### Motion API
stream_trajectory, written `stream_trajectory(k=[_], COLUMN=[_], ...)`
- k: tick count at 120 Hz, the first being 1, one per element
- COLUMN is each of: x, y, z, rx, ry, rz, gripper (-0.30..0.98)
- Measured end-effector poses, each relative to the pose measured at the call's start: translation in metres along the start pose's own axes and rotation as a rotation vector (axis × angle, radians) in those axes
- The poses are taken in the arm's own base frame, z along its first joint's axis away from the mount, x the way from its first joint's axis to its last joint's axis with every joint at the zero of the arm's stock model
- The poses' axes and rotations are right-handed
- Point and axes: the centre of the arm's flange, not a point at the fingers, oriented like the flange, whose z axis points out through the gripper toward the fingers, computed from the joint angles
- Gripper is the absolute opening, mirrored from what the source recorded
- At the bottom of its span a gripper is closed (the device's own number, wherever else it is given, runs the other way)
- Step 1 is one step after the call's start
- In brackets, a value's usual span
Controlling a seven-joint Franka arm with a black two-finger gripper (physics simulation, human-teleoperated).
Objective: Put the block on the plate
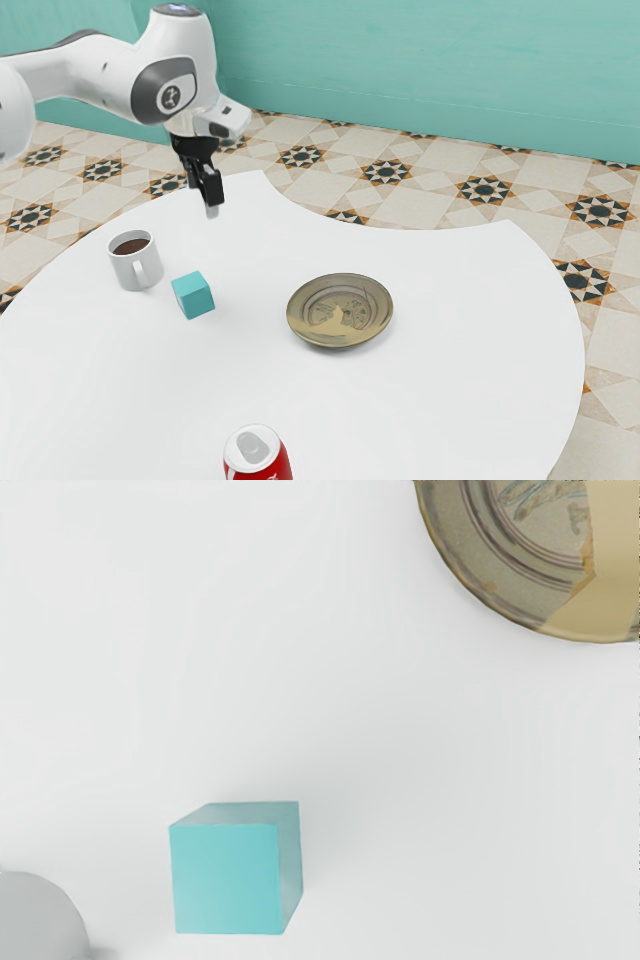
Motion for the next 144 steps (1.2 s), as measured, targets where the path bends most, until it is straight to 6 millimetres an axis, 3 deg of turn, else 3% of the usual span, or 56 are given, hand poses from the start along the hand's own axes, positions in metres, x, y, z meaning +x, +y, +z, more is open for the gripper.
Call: stream_trajectory(k=[16, 24, 40, 55, 77, 96, 117, 144], x=[-0.002, -0.006, -0.009, -0.008, -0.016, -0.006, -0.012, -0.004], y=[0.0, -0.003, -0.014, -0.021, -0.038, -0.056, -0.073, -0.082], z=[-0.001, 0.014, 0.061, 0.126, 0.183, 0.207, 0.243, 0.261], rx=[-0.001, -0.013, -0.056, -0.118, -0.16, -0.153, -0.157, -0.146], ry=[-0.002, -0.024, -0.083, -0.16, -0.214, -0.199, -0.215, -0.192], rz=[-0.003, -0.008, -0.036, -0.061, -0.108, -0.13, -0.161, -0.152], gripper=[0.69, 0.69, 0.69, 0.69, 0.69, 0.69, 0.69, 0.69])
